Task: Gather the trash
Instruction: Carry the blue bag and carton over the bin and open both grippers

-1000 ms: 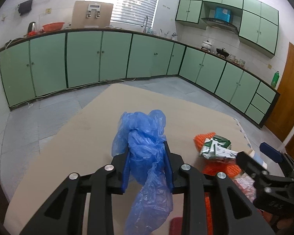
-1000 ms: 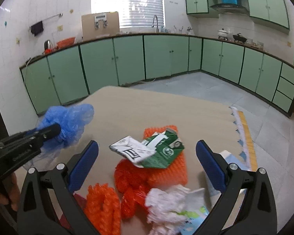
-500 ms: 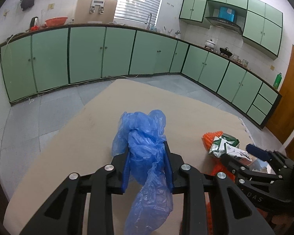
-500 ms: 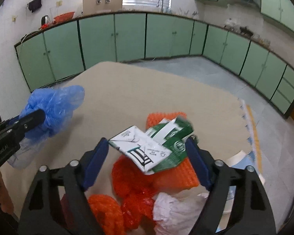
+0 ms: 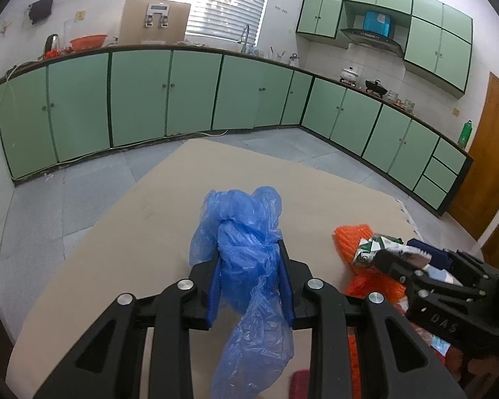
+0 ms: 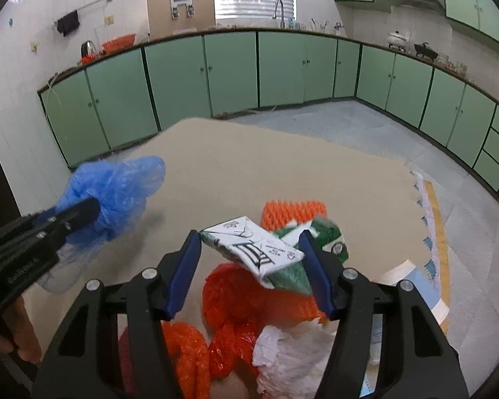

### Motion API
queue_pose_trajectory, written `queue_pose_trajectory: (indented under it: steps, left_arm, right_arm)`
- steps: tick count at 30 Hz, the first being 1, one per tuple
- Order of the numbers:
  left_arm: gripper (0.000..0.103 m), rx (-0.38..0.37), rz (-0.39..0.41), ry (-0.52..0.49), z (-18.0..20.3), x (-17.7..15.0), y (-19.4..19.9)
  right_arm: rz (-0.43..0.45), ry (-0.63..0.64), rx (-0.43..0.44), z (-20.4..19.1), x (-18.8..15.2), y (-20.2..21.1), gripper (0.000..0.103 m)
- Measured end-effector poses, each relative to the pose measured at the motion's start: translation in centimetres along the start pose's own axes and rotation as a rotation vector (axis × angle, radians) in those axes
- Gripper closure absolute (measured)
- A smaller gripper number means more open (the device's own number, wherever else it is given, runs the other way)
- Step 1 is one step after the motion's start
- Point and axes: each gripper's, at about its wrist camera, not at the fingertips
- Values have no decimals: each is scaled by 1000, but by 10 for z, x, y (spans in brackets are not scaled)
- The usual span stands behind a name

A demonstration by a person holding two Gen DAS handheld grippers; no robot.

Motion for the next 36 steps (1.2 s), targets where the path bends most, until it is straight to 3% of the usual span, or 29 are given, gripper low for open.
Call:
queue_pose_trajectory:
  steps: [4, 6, 7, 16, 26, 36]
  left_arm:
    - [74, -18, 16, -8, 3, 4, 6]
    - [74, -29, 25, -14, 7, 8, 10]
    - [74, -35, 30, -16, 9, 9, 12]
    - [74, -64, 47, -26, 21, 17, 23]
    - [74, -122, 82, -45, 35, 32, 37]
    - [74, -280, 126, -91, 102, 50, 59]
  right_arm:
    - [46, -3, 10, 5, 10, 17, 45]
    - [60, -6, 22, 8, 14, 24, 77]
    - [53, -10, 23, 10, 15, 27, 78]
    - [69, -45, 54, 20, 21, 40, 79]
    - [165, -43, 50, 26, 35, 82, 80]
    - [263, -30, -31, 65, 40, 151, 80]
Point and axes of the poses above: each gripper's, at about its wrist camera, not at the fingertips, and y roughly against the way its jaws point, z to its right, x to its top, and after that the axes turned 10 degrees about z, right-handed
